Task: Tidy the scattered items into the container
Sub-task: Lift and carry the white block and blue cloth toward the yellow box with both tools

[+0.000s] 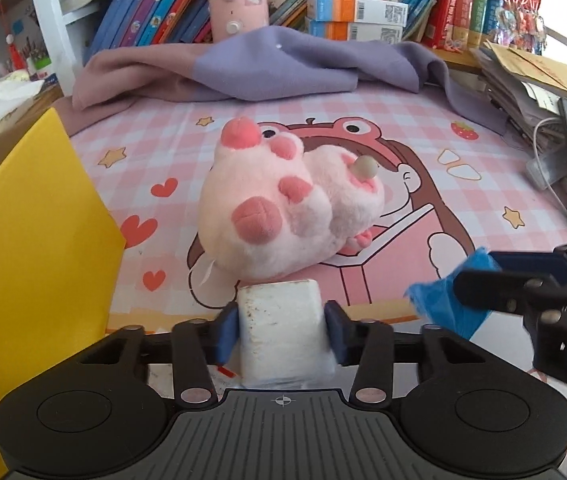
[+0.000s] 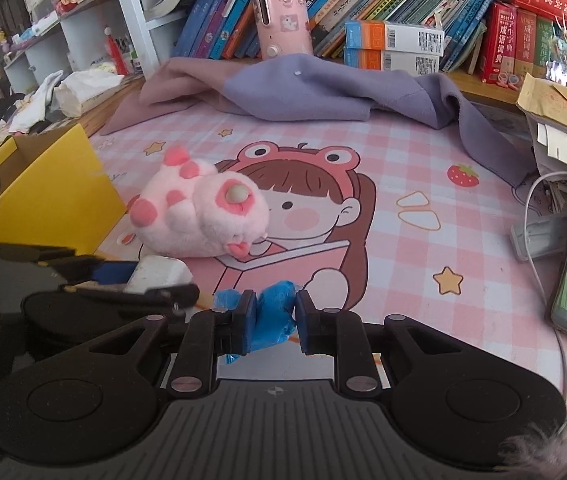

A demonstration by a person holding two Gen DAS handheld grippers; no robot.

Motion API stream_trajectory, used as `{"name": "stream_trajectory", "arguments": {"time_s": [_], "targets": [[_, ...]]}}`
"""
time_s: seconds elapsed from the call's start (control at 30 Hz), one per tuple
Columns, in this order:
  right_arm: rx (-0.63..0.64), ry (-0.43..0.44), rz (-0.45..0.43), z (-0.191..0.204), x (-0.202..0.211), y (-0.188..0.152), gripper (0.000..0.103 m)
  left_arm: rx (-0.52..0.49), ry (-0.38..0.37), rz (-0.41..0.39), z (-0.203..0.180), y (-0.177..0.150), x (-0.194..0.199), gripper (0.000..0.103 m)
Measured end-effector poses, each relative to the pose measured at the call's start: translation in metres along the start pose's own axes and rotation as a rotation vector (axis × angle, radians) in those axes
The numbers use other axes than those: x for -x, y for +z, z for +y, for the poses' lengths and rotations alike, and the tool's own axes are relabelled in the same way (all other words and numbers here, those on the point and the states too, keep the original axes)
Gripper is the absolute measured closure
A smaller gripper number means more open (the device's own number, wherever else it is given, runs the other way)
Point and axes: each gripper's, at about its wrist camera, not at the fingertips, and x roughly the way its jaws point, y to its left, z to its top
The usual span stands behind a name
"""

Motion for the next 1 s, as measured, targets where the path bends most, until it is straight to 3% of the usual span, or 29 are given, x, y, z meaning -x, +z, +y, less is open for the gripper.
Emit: {"name": "stream_trajectory", "arguments": {"time_s": [0.4,1.0], "targets": [[-0.002,-0.017,-0.005,0.005,0.01,-0.005,0.083,-0.073,-0.065,-0.064,-0.007,-0.009,0.041,0.061],[0.046,-0.111,-0.079,0.053,0.079,-0.038,0.084,-0.1,-0.166,-0.216,0.013,-0.043,0.126,0.061]]}}
